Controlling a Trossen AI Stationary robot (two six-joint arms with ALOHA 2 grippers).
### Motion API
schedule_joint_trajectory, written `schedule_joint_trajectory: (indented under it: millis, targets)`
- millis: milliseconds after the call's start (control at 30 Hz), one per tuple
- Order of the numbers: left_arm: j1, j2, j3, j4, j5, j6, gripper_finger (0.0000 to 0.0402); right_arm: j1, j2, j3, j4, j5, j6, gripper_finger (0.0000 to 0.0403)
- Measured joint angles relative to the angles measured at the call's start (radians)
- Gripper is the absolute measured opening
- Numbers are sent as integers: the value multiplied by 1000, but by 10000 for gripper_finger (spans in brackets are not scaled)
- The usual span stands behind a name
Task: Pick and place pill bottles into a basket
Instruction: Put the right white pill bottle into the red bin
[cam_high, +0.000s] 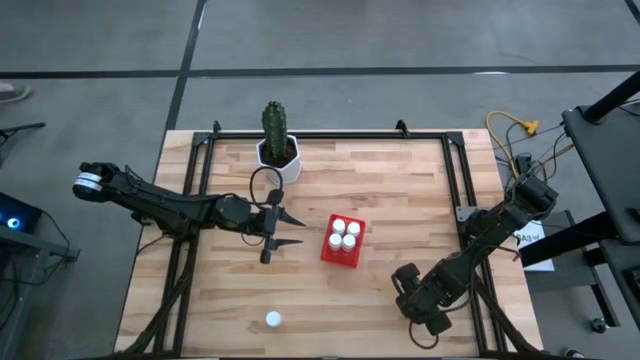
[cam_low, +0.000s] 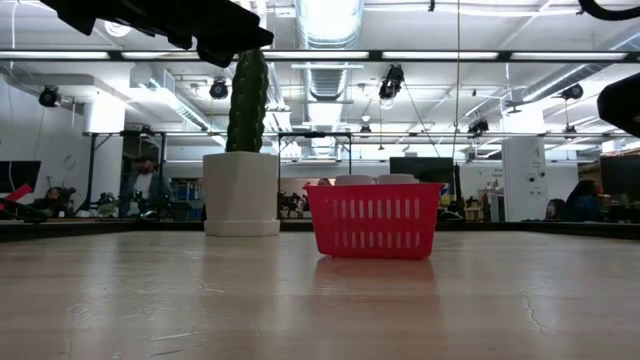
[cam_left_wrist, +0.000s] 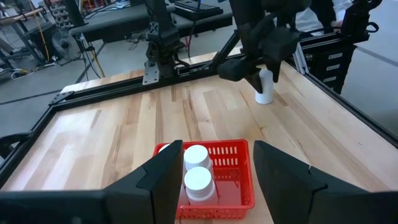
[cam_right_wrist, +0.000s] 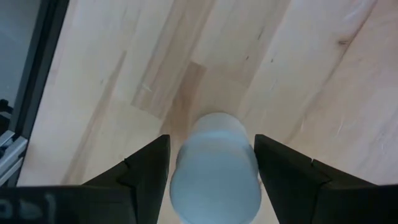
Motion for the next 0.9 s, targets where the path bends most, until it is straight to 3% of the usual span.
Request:
schedule_joint_trajectory:
  millis: [200,400,600,900]
  targets:
    - [0,0,0,0,0,0,178,0,-1,0,0,-14,0,218]
    - [1,0,0,0,0,-1,178,-1,-1,2,2,-29,-3,161]
    - [1,0,0,0,0,-1,178,-8,-5,2,3,-17,-52,158]
    - [1,0,0,3,0,-1,178,-133,-7,121,-100,98,-238,141]
